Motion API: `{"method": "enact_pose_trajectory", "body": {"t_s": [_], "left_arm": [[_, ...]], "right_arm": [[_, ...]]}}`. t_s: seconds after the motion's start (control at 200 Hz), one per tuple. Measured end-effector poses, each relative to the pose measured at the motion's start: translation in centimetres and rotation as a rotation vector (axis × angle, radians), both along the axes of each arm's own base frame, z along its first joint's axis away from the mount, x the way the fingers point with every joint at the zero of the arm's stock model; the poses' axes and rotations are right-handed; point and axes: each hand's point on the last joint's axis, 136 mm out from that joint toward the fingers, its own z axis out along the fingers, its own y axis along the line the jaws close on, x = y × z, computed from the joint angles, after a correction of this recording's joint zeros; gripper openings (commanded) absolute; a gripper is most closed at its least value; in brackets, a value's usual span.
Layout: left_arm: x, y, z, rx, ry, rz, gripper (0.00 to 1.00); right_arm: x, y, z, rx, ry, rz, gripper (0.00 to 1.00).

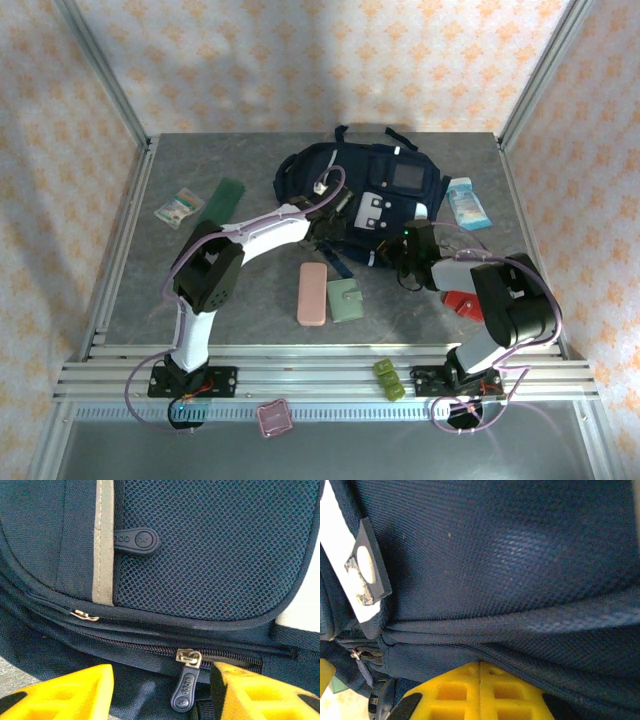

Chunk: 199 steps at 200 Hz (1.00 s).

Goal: Pack the student bag

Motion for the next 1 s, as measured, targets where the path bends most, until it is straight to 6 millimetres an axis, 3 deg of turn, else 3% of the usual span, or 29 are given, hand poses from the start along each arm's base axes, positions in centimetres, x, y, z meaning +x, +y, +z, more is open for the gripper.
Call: {"method": "enact_pose_trajectory", "body": {"t_s": [0.16,0.335,0.435,0.531,0.591,0.636,0.666,0.996], "left_arm": [[0.0,-0.2,-0.6,0.008,0.012,-0.021,0.56],[-0.5,-0.7,-3.1,0.009,0.068,-0.046,0.56],[-0.4,-0.9,-3.7,0.0,0.082,-0.058,0.46],[-0.4,-1.5,-3.8,-0.021,0.085,-0.081,0.18],[-0.2,-1.9,-3.7,-0.034,0.085,-0.088,0.09],[-0.2,-2.1,-3.8,-0.035,0.085,-0.09,0.08],[-0.2,-2.1,-3.8,-0.037,0.088,-0.091,0.0],[-0.5,-1.9,-3.5,-0.048,0.084,-0.089,0.0]], "right_arm": [[0.0,0.0,0.0,-0.001,-0.001,-0.001,0.0],[-0.1,-0.1,0.1,-0.001,-0.002,-0.002,0.0],[-0.1,-0.1,0.0,-0.003,-0.002,-0.004,0.0],[-0.1,-0.1,0.0,-0.003,-0.002,-0.004,0.0],[-0.1,-0.1,0.0,-0.003,-0.002,-0.004,0.0],[-0.1,-0.1,0.1,-0.003,-0.003,-0.004,0.0],[-0.1,-0.1,0.0,-0.003,-0.002,-0.004,0.0],[-0.1,-0.2,0.0,-0.003,-0.002,-0.005,0.0]]}}
